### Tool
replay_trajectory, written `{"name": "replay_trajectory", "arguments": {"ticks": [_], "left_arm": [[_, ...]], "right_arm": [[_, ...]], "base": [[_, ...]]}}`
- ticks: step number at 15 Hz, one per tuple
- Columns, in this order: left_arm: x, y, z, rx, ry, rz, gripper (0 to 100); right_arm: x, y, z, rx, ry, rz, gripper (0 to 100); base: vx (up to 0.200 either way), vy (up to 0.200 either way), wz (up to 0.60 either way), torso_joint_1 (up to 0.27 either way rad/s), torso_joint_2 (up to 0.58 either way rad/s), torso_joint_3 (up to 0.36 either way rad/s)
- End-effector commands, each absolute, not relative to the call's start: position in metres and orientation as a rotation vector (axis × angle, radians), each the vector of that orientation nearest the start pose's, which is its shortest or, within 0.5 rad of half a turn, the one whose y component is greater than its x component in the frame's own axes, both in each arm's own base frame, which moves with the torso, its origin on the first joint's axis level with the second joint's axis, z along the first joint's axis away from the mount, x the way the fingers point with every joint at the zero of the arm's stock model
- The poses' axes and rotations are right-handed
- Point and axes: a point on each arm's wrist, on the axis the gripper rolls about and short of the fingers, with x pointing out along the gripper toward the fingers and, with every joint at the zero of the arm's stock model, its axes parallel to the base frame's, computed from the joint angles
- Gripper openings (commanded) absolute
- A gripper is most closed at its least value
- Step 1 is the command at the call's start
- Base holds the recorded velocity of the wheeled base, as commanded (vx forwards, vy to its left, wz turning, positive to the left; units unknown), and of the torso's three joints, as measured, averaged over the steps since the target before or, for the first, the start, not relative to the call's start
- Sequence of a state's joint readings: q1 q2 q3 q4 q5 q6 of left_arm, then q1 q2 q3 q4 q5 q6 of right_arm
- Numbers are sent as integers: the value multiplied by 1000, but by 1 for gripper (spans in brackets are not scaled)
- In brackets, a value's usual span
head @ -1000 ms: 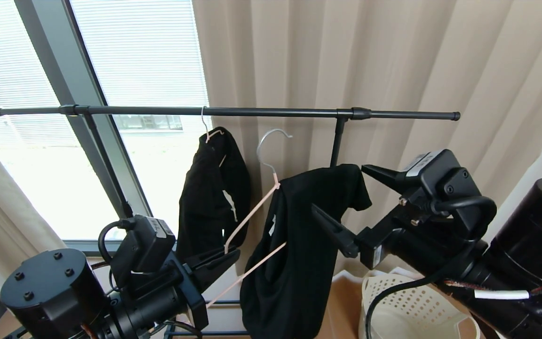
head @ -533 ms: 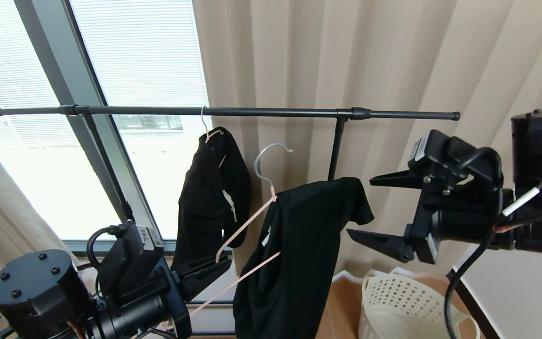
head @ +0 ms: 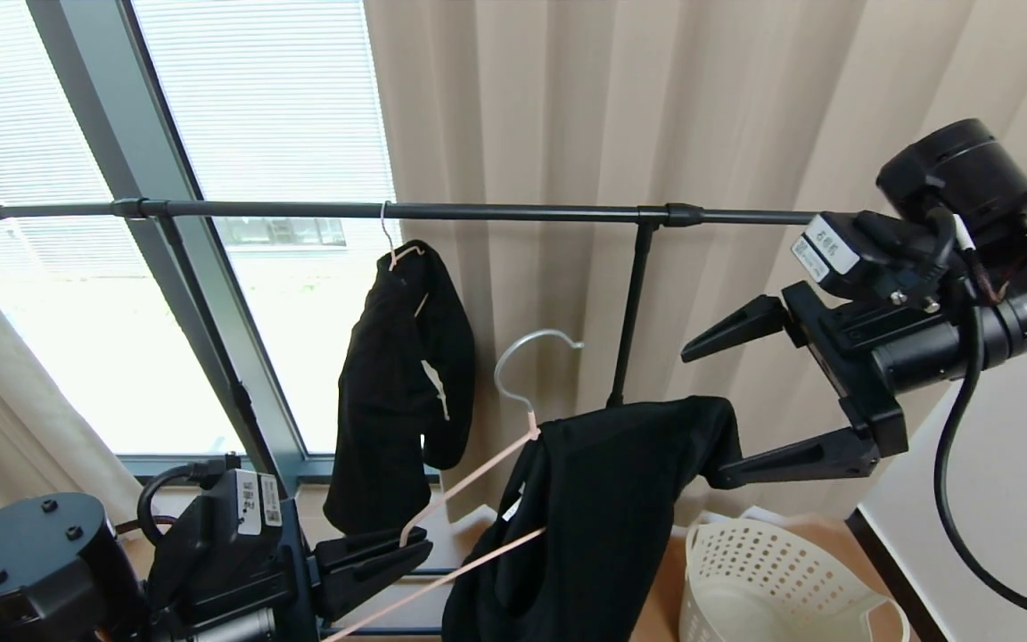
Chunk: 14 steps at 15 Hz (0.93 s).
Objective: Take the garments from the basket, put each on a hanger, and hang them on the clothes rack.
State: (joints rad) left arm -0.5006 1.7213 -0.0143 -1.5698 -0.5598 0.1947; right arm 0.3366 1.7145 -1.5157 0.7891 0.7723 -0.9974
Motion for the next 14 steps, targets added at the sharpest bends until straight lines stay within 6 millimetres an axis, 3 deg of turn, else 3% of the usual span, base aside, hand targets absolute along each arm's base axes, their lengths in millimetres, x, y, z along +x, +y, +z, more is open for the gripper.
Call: {"name": "replay_trajectory", "arguments": {"ticks": [1,7,14], "left_arm": [[162,-103,98,182,45,-1099,0],[161,-104,98,184,39,-1111,0],[158,-104,101,183,15,-1154,0]], "right_arm": [[290,121,232,-558,478,1451,100],[274,137,220,-558,519,1529,100],[281,148,215,-566,494,1544,100]], "base": [[0,0,0,0,0,0],[0,0,0,0,0,0],[0,0,0,0,0,0]]}}
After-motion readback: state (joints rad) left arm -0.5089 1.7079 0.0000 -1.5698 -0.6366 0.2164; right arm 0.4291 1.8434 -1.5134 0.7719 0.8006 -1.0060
